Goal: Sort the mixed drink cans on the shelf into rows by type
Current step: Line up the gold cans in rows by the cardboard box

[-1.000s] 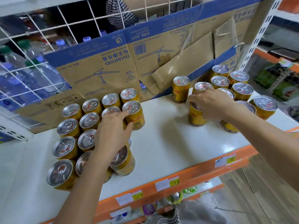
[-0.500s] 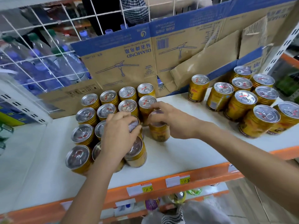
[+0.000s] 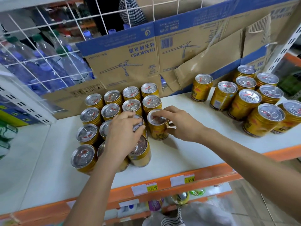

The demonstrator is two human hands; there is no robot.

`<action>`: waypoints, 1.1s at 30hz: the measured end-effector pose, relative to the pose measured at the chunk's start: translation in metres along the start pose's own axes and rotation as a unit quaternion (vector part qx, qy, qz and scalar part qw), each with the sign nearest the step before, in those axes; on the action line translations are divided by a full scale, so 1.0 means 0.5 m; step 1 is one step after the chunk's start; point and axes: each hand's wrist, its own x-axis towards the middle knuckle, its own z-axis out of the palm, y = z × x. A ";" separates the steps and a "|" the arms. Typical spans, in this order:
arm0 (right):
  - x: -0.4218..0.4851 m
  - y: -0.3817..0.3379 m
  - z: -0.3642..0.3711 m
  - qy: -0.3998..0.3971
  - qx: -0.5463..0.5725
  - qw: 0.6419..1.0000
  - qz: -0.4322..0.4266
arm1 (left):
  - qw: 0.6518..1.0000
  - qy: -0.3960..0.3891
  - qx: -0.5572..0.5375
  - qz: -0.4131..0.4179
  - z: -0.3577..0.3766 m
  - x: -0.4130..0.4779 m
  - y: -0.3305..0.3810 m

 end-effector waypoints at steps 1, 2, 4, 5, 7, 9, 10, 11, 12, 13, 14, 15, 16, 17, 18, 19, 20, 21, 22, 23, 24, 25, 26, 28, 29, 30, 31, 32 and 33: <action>-0.001 0.000 0.003 0.004 0.000 1.000 -0.002 | 1.000 -0.001 0.001 0.001 -0.001 0.000 0.000; -0.002 0.000 0.004 0.009 0.003 1.000 -0.005 | 1.000 -0.002 0.002 0.002 -0.001 0.000 0.000; -0.006 0.001 0.006 0.022 0.031 0.999 -0.020 | 1.000 -0.002 0.005 0.002 -0.001 -0.001 0.000; -0.007 0.001 0.007 0.028 0.051 0.998 -0.028 | 1.000 -0.001 0.005 0.003 -0.001 -0.001 -0.001; -0.005 0.001 0.009 0.031 0.071 0.996 -0.036 | 1.000 -0.002 0.002 0.005 0.001 0.000 -0.002; -0.001 -0.001 0.013 0.029 0.065 0.997 -0.027 | 1.000 0.000 -0.001 0.008 0.002 0.000 -0.003; 0.001 -0.002 0.014 0.028 0.060 0.998 -0.019 | 1.000 0.001 -0.001 0.009 0.002 0.000 -0.003; 0.002 -0.003 0.015 0.026 0.056 0.998 -0.010 | 1.000 0.002 0.000 0.010 0.002 0.000 -0.003; 0.001 -0.005 0.016 0.024 0.054 0.998 -0.004 | 1.000 0.002 0.002 0.010 0.002 0.000 -0.003; 0.000 -0.007 0.016 0.024 0.055 0.998 -0.001 | 1.000 0.001 0.006 0.009 0.002 -0.001 -0.003; -0.001 -0.009 0.017 0.026 0.059 0.998 -0.001 | 1.000 0.001 0.009 0.007 0.002 -0.001 -0.003; -0.003 -0.011 0.017 0.028 0.062 0.998 -0.001 | 1.000 0.000 0.011 0.006 0.001 -0.001 -0.003; -0.005 -0.013 0.017 0.029 0.064 0.998 -0.002 | 1.000 -0.001 0.013 0.005 0.002 -0.001 -0.003; -0.006 -0.014 0.018 0.028 0.064 0.998 -0.001 | 1.000 -0.002 0.016 0.007 0.003 0.000 -0.003; -0.007 -0.013 0.019 0.027 0.063 0.998 -0.002 | 1.000 -0.002 0.017 0.008 0.003 0.000 -0.003; -0.008 -0.013 0.020 0.027 0.063 0.998 -0.002 | 1.000 -0.002 0.017 0.009 0.003 -0.001 -0.003; -0.008 -0.013 0.020 0.027 0.063 0.998 -0.003 | 1.000 -0.004 0.016 0.009 0.002 -0.001 -0.004; -0.008 -0.012 0.020 0.026 0.063 0.998 -0.002 | 1.000 -0.008 0.016 0.009 0.000 -0.001 -0.005; -0.009 -0.010 0.020 0.022 0.063 0.998 0.000 | 1.000 -0.014 0.019 0.011 -0.003 0.000 -0.005; -0.010 -0.008 0.019 0.016 0.063 0.998 0.002 | 0.999 -0.023 0.025 0.016 -0.006 0.002 -0.005; -0.012 -0.007 0.018 0.010 0.059 0.998 0.004 | 0.999 -0.028 0.034 0.022 -0.008 0.004 -0.003; -0.016 -0.007 0.016 0.010 0.051 0.999 0.006 | 0.998 -0.027 0.043 0.026 -0.011 0.007 0.001; -0.022 -0.005 0.013 0.018 0.045 0.999 0.009 | 0.998 -0.019 0.051 0.028 -0.012 0.009 0.007; -0.043 0.002 0.002 0.052 0.048 0.997 0.018 | 0.998 0.010 0.055 0.040 -0.009 0.009 0.030; -0.057 0.008 -0.004 0.070 0.051 0.996 0.019 | 0.997 0.021 0.046 0.052 -0.004 0.007 0.046; -0.072 0.015 -0.013 0.084 0.049 0.995 0.019 | 0.997 0.025 0.029 0.061 0.001 0.005 0.065; -0.088 0.024 -0.022 0.096 0.043 0.994 0.018 | 0.997 0.021 0.010 0.067 0.010 0.004 0.086; -0.104 0.036 -0.032 0.109 0.035 0.993 0.018 | 0.997 0.014 -0.008 0.071 0.020 0.006 0.109; -0.120 0.047 -0.042 0.122 0.028 0.992 0.019 | 0.997 0.004 -0.019 0.079 0.032 0.009 0.131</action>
